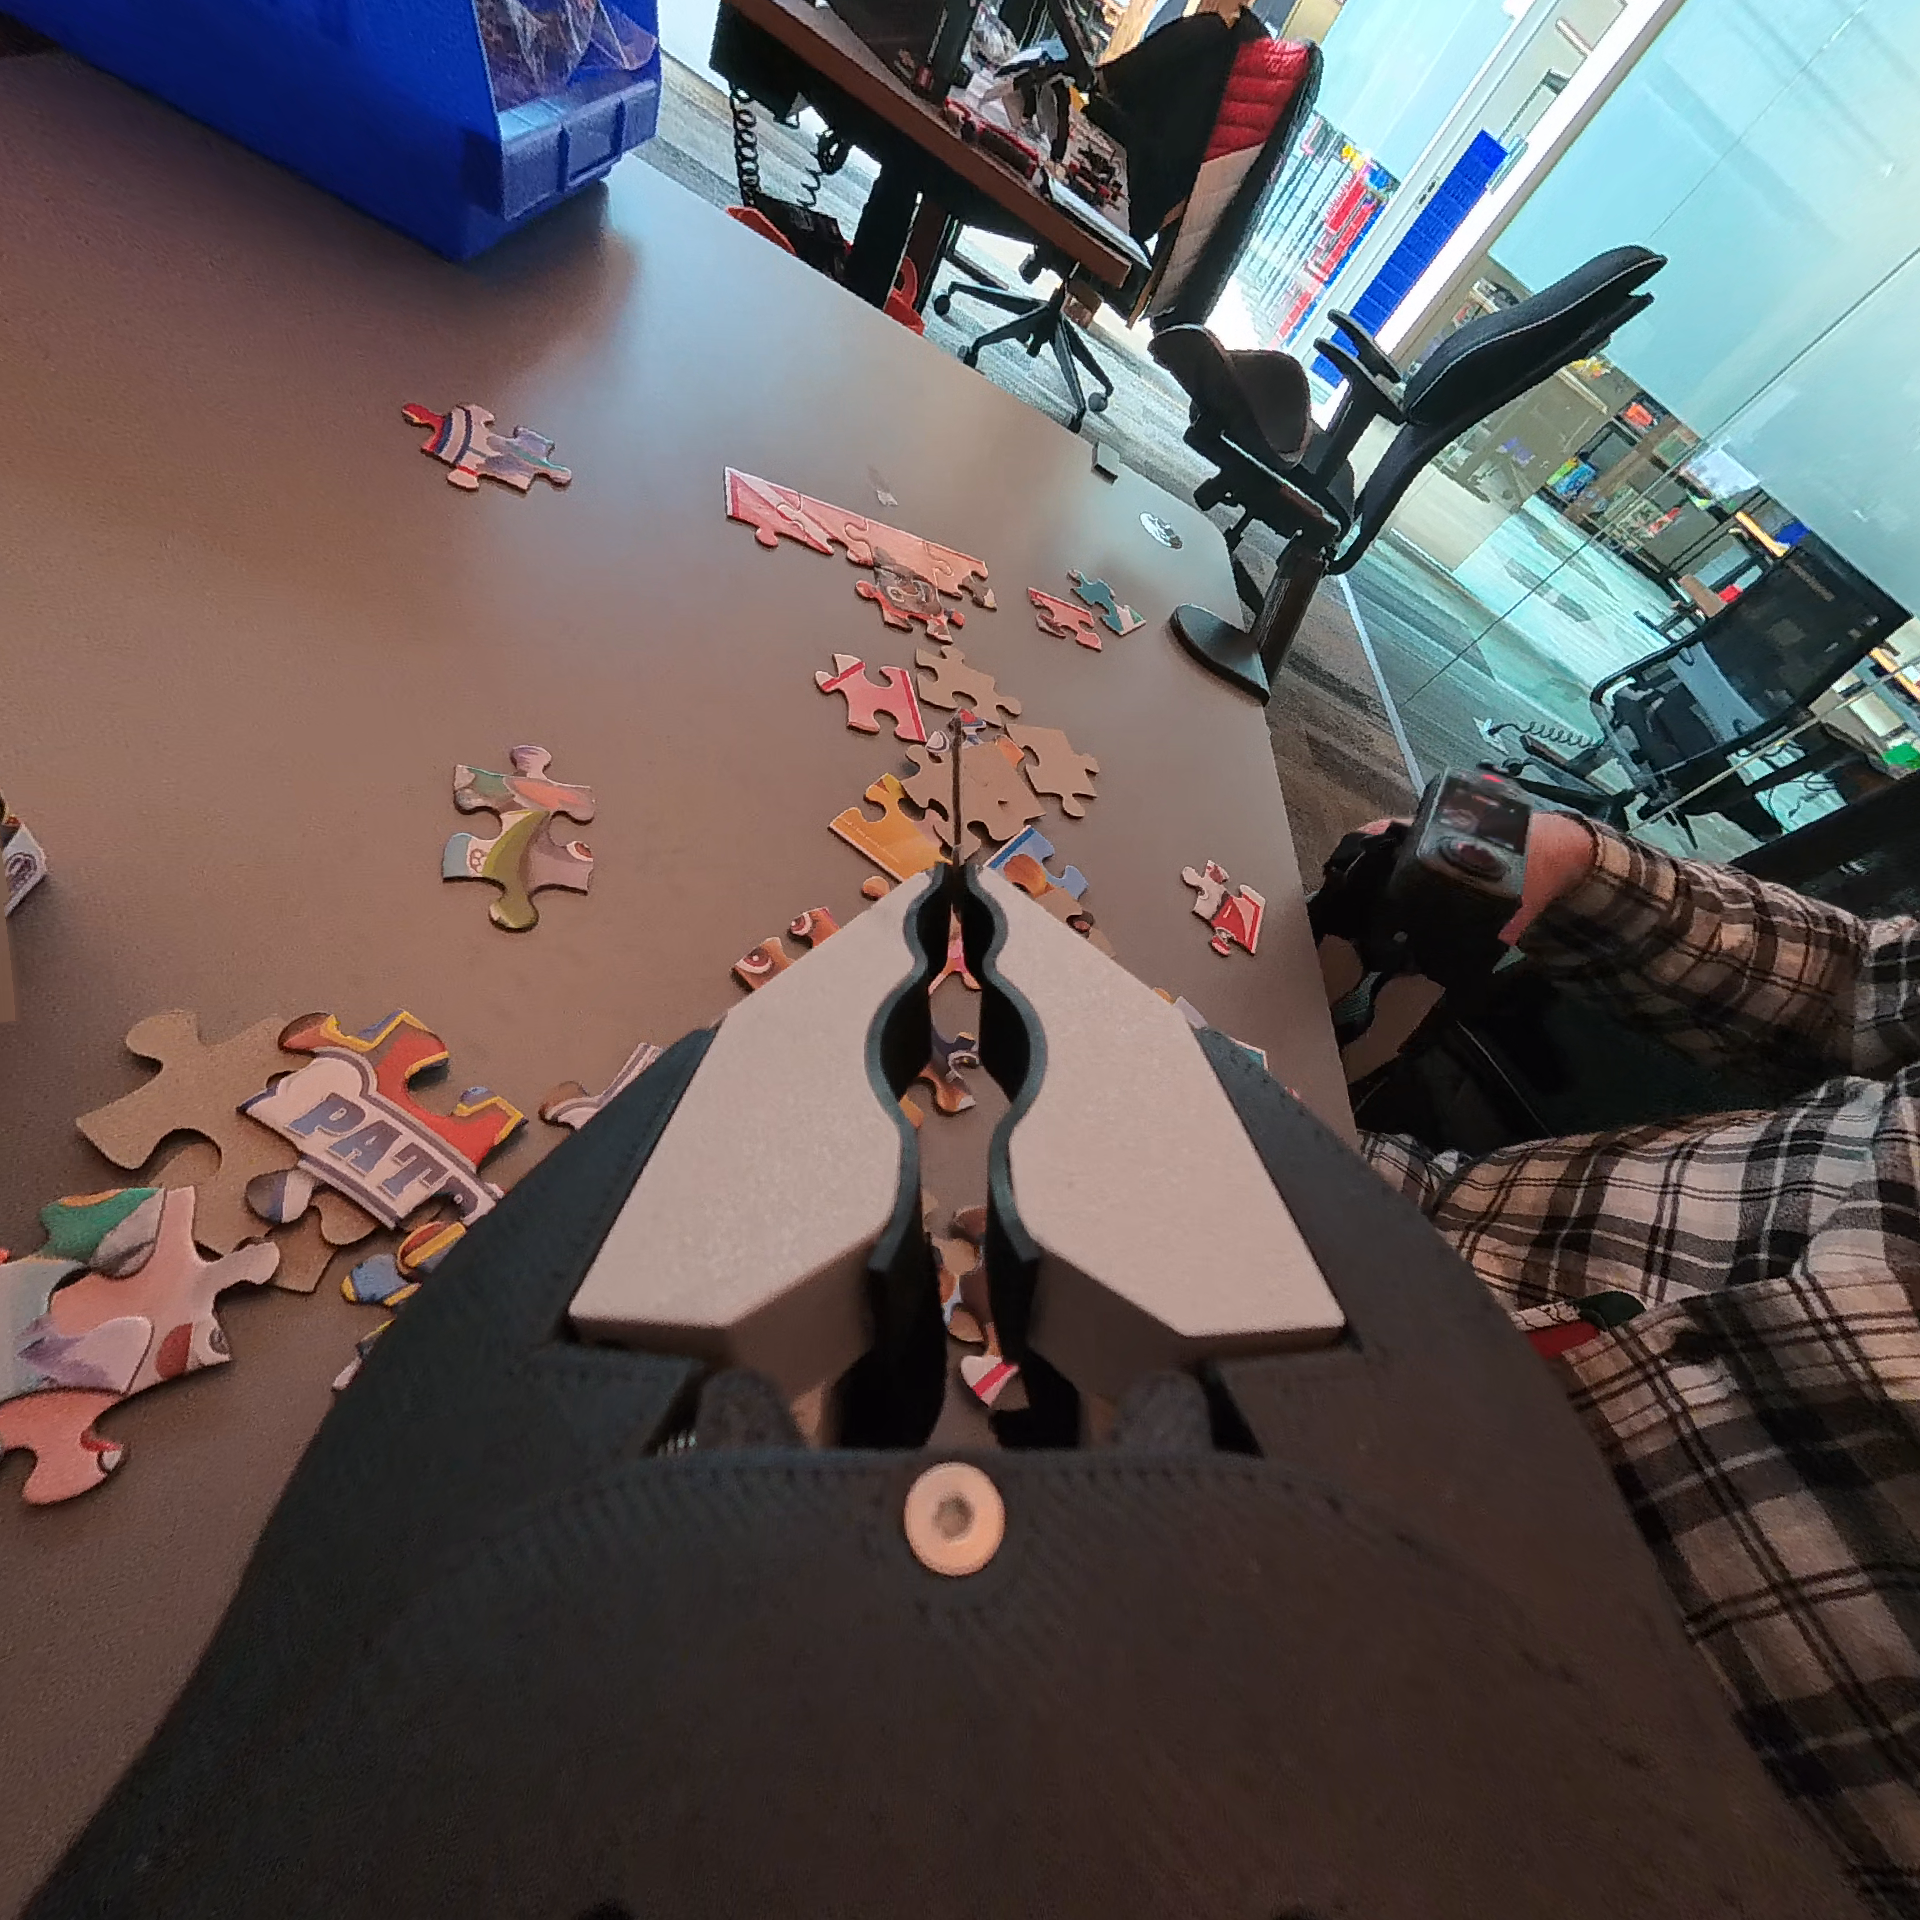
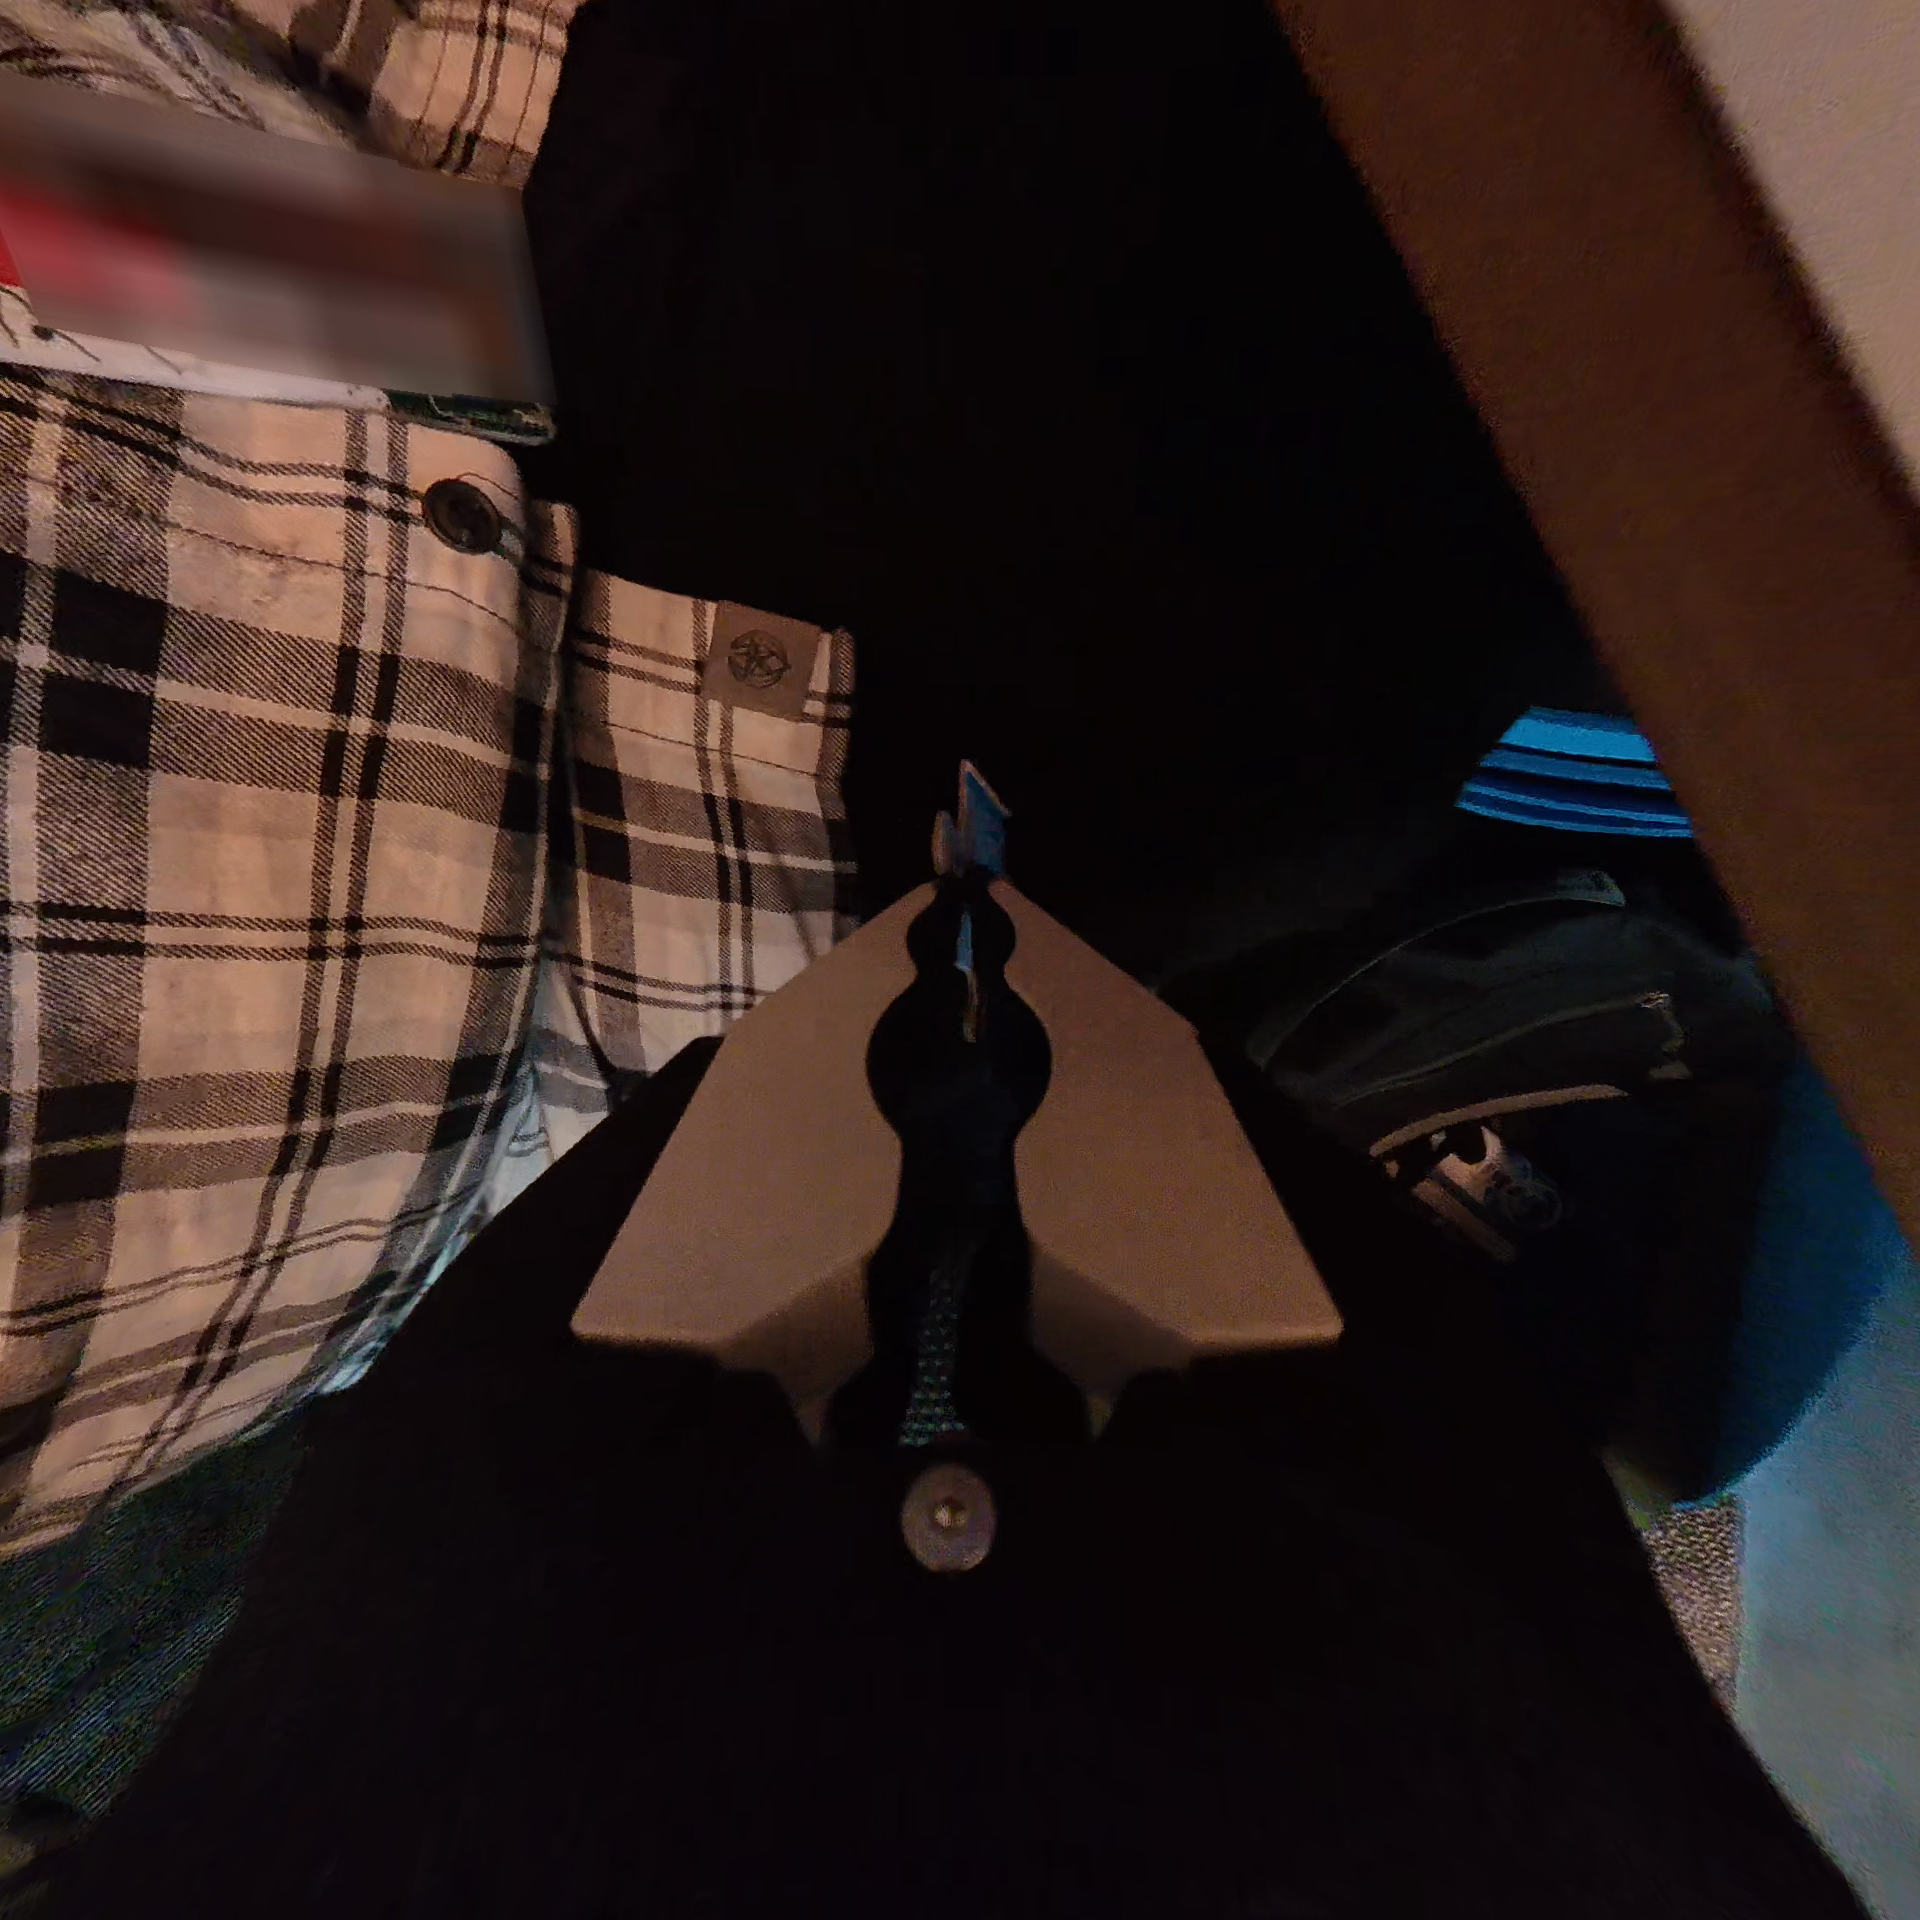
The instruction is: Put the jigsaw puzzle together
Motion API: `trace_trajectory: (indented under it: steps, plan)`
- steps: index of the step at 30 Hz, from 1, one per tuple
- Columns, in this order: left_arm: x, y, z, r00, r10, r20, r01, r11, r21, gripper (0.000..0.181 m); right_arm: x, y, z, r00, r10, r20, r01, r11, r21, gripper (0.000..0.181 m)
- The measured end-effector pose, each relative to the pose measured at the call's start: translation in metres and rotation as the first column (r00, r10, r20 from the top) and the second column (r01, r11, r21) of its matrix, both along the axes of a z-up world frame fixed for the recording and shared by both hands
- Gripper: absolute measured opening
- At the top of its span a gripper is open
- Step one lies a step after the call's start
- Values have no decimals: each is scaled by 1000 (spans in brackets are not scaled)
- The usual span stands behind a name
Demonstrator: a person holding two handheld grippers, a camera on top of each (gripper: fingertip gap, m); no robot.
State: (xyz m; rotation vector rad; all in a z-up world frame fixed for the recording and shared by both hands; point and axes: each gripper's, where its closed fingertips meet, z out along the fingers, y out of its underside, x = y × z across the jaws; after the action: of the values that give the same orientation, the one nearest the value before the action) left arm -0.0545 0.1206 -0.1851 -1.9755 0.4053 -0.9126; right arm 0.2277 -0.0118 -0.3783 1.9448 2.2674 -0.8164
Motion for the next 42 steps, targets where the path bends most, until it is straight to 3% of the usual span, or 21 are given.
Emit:
trace_trajectory:
  steps: [4, 7, 14, 18, 21, 25, 28, 30, 34, 36, 40, 42]
  plan:
    - [3, -10, 6, 1000, -7, 21, 7, 1000, 9, 0, 1, 0, 18, 996, -31, -87, 32, 999, 3, 0]
    - [5, -28, 9, 999, -13, 32, 13, 1000, -3, 0, -9, -7, 51, 978, -16, -208, 19, 1000, 11, 0]
    - [-39, -102, 0, 988, 150, -25, -151, 986, -77, 0, -83, -22, 137, 856, 143, -496, -69, 984, 165, 0]
    - [-76, -151, -11, 931, 297, -212, -309, 951, -27, 0, -132, -40, 164, 778, 257, -574, -133, 959, 249, 0]
    - [-93, -178, -13, 840, 377, -390, -382, 922, 68, 0, -167, -48, 165, 750, 338, -568, -165, 928, 334, 0]
    - [-100, -201, -23, 628, 396, -670, -371, 909, 189, 0, -212, -54, 159, 714, 445, -540, -157, 854, 497, 0]
    - [-97, -210, -42, 478, 338, -811, -318, 927, 199, 0, -235, -60, 146, 702, 505, -503, -173, 805, 567, 0]
    - [-92, -217, -58, 431, 283, -857, -271, 946, 177, 1, -243, -64, 139, 691, 536, -486, -187, 781, 595, 0]
    - [-85, -225, -74, 486, 260, -834, -266, 953, 143, 25, -252, -69, 132, 676, 565, -473, -196, 757, 624, 0]
    - [-80, -231, -73, 559, 273, -783, -277, 951, 133, 34, -255, -68, 133, 667, 576, -473, -192, 746, 638, 0]
    - [-76, -241, -76, 612, 273, -742, -295, 949, 106, 33, -264, -68, 133, 635, 619, -462, -167, 694, 700, 0]
    - [-64, -241, -73, 651, 266, -711, -268, 957, 112, 33, -269, -73, 135, 588, 668, -457, -149, 644, 750, 0]
